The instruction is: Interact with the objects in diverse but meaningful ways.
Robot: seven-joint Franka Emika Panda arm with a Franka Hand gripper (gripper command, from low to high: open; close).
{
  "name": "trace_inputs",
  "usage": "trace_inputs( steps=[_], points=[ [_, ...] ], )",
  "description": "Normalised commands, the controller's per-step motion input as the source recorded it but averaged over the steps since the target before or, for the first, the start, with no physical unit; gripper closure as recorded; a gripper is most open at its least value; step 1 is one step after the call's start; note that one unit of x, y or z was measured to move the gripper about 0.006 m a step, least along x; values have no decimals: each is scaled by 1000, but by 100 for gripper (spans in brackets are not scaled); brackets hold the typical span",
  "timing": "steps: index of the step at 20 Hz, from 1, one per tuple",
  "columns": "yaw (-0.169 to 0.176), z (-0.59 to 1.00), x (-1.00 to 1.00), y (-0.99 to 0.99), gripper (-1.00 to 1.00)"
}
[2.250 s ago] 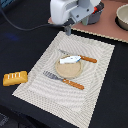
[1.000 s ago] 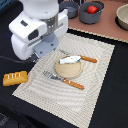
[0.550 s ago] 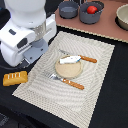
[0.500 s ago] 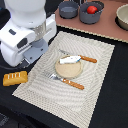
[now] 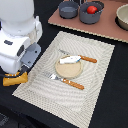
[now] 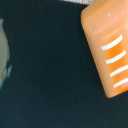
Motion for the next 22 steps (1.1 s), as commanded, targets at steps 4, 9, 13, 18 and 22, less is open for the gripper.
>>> trace_inputs(
  steps=[4, 9, 13, 18, 22],
  points=[
    [68, -217, -556, -360, -100],
    [40, -77, -169, -394, -100],
    [29, -7, 0, -254, -100],
    [72, -60, 0, -67, -100],
    [97, -16, -2, 0, -100]
  ],
)
